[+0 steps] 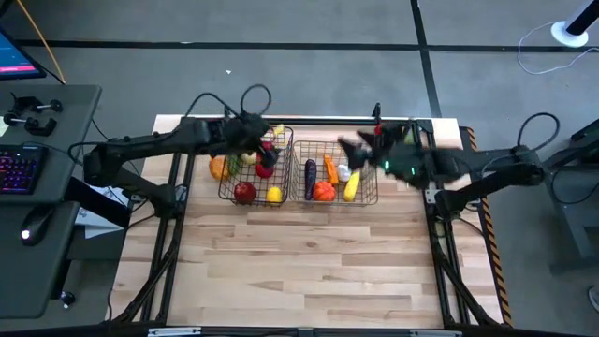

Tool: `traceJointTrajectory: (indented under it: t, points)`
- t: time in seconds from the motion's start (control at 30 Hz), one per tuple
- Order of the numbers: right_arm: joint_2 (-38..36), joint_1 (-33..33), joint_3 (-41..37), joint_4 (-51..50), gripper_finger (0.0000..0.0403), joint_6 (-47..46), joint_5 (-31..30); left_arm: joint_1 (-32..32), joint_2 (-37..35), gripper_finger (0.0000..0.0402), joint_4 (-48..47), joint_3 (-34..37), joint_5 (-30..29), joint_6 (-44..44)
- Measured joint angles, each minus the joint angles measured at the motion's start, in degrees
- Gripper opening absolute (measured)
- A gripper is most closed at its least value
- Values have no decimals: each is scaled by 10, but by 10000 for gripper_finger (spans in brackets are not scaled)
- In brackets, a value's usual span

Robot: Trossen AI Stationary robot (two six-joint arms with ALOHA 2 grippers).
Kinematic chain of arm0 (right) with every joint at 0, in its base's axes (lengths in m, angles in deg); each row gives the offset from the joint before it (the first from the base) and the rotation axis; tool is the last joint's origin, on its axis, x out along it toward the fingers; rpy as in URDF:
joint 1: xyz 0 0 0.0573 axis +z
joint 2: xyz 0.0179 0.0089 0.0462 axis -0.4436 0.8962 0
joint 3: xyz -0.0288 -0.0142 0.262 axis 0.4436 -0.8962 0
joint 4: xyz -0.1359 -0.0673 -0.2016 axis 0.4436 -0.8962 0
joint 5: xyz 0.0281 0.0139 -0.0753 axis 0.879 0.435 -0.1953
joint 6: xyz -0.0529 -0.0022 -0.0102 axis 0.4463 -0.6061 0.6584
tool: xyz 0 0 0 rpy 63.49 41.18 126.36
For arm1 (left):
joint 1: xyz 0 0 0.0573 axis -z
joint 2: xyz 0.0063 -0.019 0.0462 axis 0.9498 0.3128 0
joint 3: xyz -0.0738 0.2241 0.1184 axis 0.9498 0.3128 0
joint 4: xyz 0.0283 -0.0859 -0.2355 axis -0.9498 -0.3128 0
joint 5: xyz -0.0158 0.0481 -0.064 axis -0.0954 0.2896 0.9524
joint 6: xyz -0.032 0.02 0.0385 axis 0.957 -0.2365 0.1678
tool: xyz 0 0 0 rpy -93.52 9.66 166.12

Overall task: Sort produce into baskets
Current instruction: Put the tomato into the right wire basket

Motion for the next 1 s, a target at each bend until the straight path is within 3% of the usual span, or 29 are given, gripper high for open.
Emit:
traceJointTrajectory:
  t: [0.13,0.27,0.43,0.6,0.77,1.0]
  points:
    - [0,-147,27,-153,371,-100,115,-38,-3,369,44,0,67,7]
    - [0,-315,2,-278,371,-117,219,-65,-3,369,85,0,101,22]
    - [1,-472,-48,-294,371,-150,251,-81,-3,369,92,0,95,53]
    - [1,-539,-77,-274,371,-190,297,-96,-3,369,85,0,43,123]
    - [28,-580,-99,-158,371,-72,343,-118,-2,369,90,0,7,247]
    - [159,-662,-100,-169,371,-80,487,-193,19,369,149,0,91,262]
